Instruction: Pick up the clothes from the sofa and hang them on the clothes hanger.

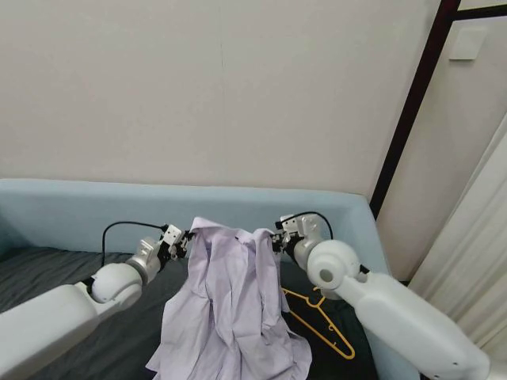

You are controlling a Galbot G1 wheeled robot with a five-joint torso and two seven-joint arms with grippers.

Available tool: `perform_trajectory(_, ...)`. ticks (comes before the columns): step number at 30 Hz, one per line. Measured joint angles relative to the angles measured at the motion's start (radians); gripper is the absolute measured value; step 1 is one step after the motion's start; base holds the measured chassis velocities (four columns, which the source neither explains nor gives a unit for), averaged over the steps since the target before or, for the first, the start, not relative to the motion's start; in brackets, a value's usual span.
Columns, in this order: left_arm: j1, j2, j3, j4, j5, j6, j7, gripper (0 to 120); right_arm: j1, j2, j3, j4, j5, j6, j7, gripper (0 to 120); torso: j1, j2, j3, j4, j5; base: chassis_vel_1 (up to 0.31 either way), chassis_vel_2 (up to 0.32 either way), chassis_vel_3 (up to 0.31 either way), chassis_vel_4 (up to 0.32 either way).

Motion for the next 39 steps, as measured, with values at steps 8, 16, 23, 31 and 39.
perform_trajectory(8,0.068,-0.185,-0.013,0.243,0.090,-0.056,-0.035,0,-0.081,0.120,-0.031,-0.328,-0.373,0.103,-0.177,0,0.000,0.000,0.000,-0.0022,0.0012,0.000,0.000,0.000,0.000)
perform_trajectory(16,0.126,-0.254,-0.013,0.314,0.128,-0.058,-0.039,0,-0.122,0.198,-0.021,-0.473,-0.469,0.153,-0.213,0,0.000,0.000,0.000,-0.0017,0.0009,0.000,0.000,0.000,0.000)
perform_trajectory(23,0.125,-0.277,-0.008,0.316,0.125,-0.057,-0.047,0,-0.166,0.167,-0.026,-0.414,-0.462,0.154,-0.216,17,0.000,0.000,0.000,-0.0014,0.0009,0.000,0.000,0.000,0.000)
perform_trajectory(31,0.118,-0.288,0.002,0.316,0.130,-0.056,-0.049,0,-0.225,0.095,0.017,-0.371,-0.490,0.160,-0.233,43,0.000,0.000,0.000,-0.0016,0.0011,0.000,0.000,0.000,0.000)
perform_trajectory(39,0.111,-0.298,0.008,0.316,0.136,-0.056,-0.049,0,-0.335,0.011,0.118,-0.344,-0.491,0.120,-0.315,70,0.000,0.000,0.000,-0.0015,0.0010,0.000,0.000,0.000,0.000)
